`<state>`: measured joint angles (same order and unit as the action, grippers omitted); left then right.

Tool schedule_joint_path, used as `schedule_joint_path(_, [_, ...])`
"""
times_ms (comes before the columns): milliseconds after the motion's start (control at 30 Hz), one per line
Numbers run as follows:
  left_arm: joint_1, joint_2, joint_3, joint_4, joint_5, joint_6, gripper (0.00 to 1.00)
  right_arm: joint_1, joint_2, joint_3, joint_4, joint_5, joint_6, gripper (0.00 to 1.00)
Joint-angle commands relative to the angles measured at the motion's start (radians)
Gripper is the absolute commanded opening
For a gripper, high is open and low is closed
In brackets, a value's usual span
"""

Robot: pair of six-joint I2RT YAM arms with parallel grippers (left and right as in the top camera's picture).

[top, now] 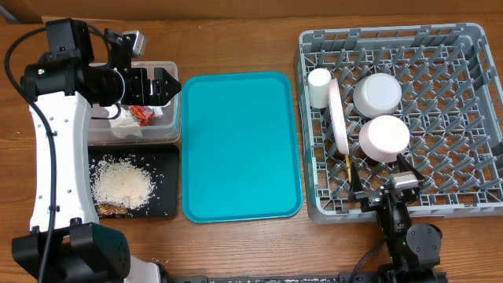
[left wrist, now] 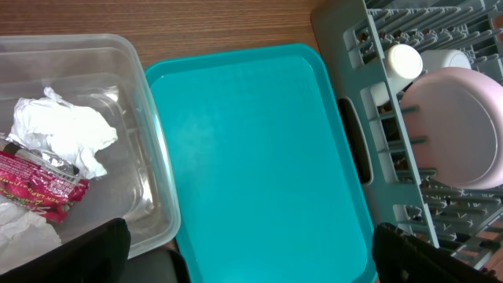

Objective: Sort waste into correct bins and load items into the dishwasher

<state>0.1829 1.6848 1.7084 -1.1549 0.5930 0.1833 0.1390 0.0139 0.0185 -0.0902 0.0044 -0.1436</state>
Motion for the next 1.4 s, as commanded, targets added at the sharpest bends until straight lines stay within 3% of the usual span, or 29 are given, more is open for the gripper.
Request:
schedule_joint_path(0, [-0.007, -0.008, 0.026, 0.0, -0.002, -0.007, 1.0, 0.006, -0.011, -0.011, 0.006, 0.001, -0.006, 1.0])
schedule_joint_path(1100, [-0.007, -0.008, 0.026, 0.0, -0.002, -0.007, 1.0, 0.006, -0.011, -0.011, 0.006, 0.001, -0.006, 1.0])
schedule_joint_path(1367, [-0.019, -0.104, 0.026, -0.052, -0.102, -0.004, 1.0, 0.006, -0.011, -0.011, 0.006, 0.001, -0.006, 1.0])
